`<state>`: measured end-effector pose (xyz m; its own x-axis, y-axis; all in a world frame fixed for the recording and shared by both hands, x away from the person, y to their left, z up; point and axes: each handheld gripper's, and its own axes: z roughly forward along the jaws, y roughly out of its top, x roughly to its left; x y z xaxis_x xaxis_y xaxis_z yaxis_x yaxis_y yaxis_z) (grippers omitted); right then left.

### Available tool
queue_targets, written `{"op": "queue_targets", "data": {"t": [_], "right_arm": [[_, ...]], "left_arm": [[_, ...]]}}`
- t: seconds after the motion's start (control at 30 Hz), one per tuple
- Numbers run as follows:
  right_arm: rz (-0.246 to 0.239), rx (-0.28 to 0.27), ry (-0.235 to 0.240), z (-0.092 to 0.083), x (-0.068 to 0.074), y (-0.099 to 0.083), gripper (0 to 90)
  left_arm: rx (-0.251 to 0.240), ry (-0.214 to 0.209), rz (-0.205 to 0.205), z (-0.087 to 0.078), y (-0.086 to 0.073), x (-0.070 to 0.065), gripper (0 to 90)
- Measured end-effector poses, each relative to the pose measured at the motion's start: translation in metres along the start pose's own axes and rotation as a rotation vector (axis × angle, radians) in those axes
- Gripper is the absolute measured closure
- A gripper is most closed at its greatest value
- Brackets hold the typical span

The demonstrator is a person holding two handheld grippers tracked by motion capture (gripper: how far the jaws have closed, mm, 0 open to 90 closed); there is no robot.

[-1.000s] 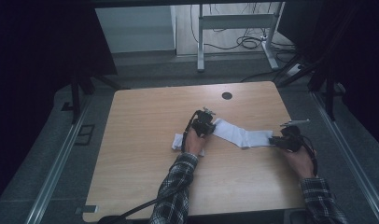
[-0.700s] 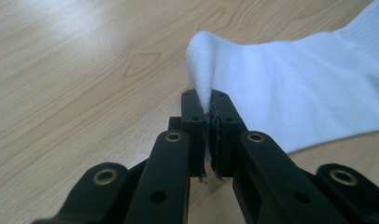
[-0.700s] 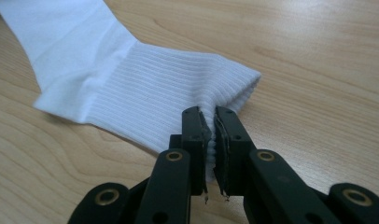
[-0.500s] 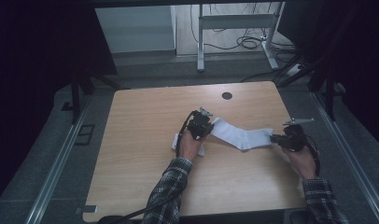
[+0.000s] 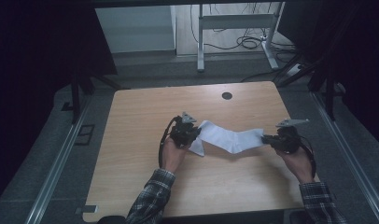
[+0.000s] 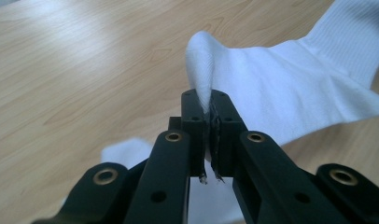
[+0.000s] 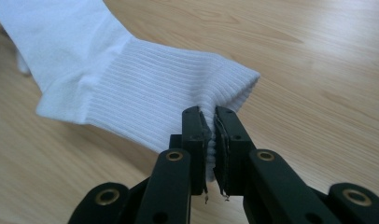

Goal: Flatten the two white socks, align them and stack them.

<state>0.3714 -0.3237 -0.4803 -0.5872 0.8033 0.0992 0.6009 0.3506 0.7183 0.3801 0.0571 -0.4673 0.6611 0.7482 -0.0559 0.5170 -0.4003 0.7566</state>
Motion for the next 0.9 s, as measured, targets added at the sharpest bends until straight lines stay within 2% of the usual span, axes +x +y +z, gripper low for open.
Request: {"op": "queue_targets", "data": {"t": [0.1, 0.13, 0.17, 0.27, 0.53, 0.73, 0.9], "right_arm": [[-0.022, -0.002, 0.022, 0.0, 0.01, 0.003, 82.3], [-0.029, -0.003, 0.031, 0.0, 0.013, 0.004, 82.3], [-0.039, -0.005, 0.043, -0.001, 0.017, 0.005, 82.3], [-0.046, -0.01, 0.075, 0.0, 0.026, 0.008, 82.3], [-0.101, 0.001, 0.145, 0.004, 0.058, 0.01, 82.1], [-0.148, 0.035, 0.183, 0.014, 0.081, 0.008, 81.9], [-0.173, 0.081, 0.192, 0.028, 0.091, 0.004, 81.7]], "left_arm": [[-0.005, 0.003, -0.006, -0.016, -0.009, 0.0, 85.9], [-0.005, 0.003, -0.006, -0.016, -0.009, 0.0, 85.9], [-0.011, 0.008, -0.011, -0.027, -0.016, -0.001, 85.9], [-0.01, 0.019, -0.011, -0.044, -0.029, -0.001, 85.9], [-0.01, 0.043, -0.042, -0.075, -0.067, -0.001, 85.8], [0.005, 0.066, -0.07, -0.085, -0.1, -0.003, 85.7], [0.037, 0.065, -0.105, -0.08, -0.123, -0.003, 85.6]]}}
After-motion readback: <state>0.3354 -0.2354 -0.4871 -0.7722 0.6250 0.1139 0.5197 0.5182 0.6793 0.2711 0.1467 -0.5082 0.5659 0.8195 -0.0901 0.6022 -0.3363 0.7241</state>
